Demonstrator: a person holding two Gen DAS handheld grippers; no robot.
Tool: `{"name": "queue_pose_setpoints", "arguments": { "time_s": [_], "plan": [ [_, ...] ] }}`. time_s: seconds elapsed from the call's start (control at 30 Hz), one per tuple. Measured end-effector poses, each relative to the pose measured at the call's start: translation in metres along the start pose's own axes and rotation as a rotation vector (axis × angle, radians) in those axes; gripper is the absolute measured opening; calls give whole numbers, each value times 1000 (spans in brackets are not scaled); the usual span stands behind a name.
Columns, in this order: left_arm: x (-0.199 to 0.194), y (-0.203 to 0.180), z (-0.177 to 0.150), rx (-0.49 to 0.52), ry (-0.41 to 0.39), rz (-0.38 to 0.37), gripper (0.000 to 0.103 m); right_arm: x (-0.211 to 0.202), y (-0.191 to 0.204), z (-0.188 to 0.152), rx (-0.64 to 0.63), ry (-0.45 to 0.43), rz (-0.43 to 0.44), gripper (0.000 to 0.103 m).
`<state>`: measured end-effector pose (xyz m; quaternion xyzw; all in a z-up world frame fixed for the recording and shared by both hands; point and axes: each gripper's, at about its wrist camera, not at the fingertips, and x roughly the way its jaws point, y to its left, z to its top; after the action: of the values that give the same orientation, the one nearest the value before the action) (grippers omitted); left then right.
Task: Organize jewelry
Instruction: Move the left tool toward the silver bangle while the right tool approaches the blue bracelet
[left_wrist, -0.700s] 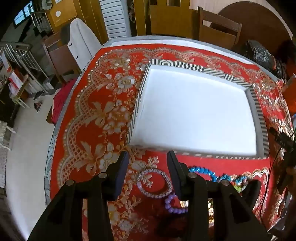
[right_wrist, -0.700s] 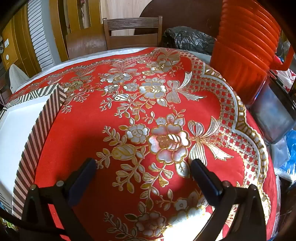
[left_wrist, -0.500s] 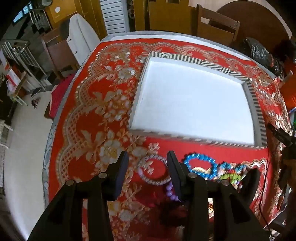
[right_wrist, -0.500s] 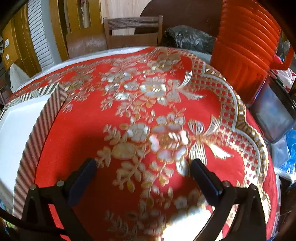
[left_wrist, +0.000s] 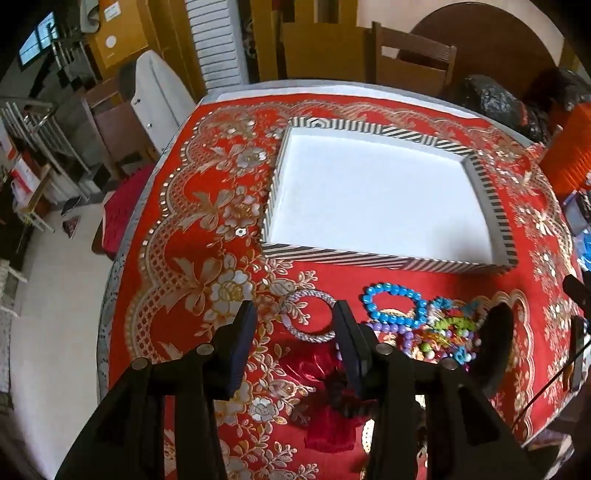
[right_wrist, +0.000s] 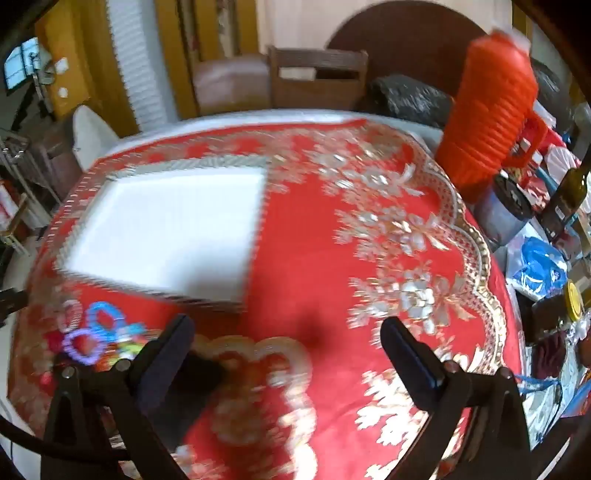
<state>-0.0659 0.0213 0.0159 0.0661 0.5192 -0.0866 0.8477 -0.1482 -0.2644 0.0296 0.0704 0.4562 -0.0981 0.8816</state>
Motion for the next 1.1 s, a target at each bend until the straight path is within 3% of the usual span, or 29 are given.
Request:
{"name": "queue_pose_setpoints", "arguments": {
  "time_s": [0.2,0.43,0.67,0.93,1.1],
  "plan": [
    [-17,2,-6,28,-44,-53,28,-20,44,-12,-20,4,66,102],
    [-24,11,-14,27,-57,-75,28,-38,73,-29,-44,-49,62,102],
    [-33,16,-18,38,-89,-72,28,-45,86,-31,-51,-47,60,102],
    [-32,23,-18,6,-77,-86,28,-42,92,-31,-67,-3,27,102],
    [-29,24,-19,1,-71,-81,28,-45,95,-30,-84,-24,-11,102]
  ]
}}
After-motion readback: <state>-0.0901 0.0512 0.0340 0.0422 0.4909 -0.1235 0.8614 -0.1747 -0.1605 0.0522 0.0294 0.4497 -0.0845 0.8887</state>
